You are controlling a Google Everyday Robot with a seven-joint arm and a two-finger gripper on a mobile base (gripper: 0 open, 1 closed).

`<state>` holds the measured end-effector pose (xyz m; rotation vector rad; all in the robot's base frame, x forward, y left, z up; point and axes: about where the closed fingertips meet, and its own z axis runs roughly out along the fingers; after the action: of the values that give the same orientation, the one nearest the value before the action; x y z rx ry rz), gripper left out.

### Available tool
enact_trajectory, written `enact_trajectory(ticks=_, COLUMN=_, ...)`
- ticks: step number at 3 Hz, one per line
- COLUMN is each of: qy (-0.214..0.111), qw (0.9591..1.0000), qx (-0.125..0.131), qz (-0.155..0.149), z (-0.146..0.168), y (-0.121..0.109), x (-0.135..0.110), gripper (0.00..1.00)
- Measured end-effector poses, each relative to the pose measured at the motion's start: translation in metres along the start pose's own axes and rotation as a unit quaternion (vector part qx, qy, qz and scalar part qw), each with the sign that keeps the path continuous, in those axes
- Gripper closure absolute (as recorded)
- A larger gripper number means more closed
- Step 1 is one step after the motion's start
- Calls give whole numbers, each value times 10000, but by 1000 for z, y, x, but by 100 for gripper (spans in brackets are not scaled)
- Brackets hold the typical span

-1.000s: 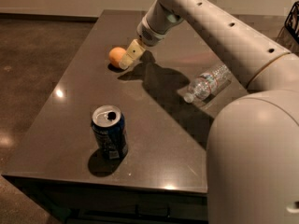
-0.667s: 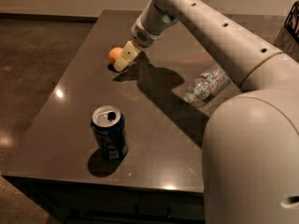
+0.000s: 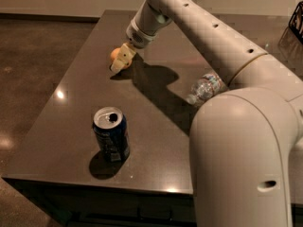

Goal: Move orange near pepsi can

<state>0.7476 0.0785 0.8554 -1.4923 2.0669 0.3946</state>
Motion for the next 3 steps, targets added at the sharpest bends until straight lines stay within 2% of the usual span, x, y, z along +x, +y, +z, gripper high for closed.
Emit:
enact_trajectory(ticks=2, qy=48, qw=9998, qx=-172, qz=-95, z=2, y=-4, x=3, gripper=59)
enact_trajectory(ticks=3, qy=-1, qw=9994, qx=-140, qz=-309, z=-17, y=2, x=5, gripper=82)
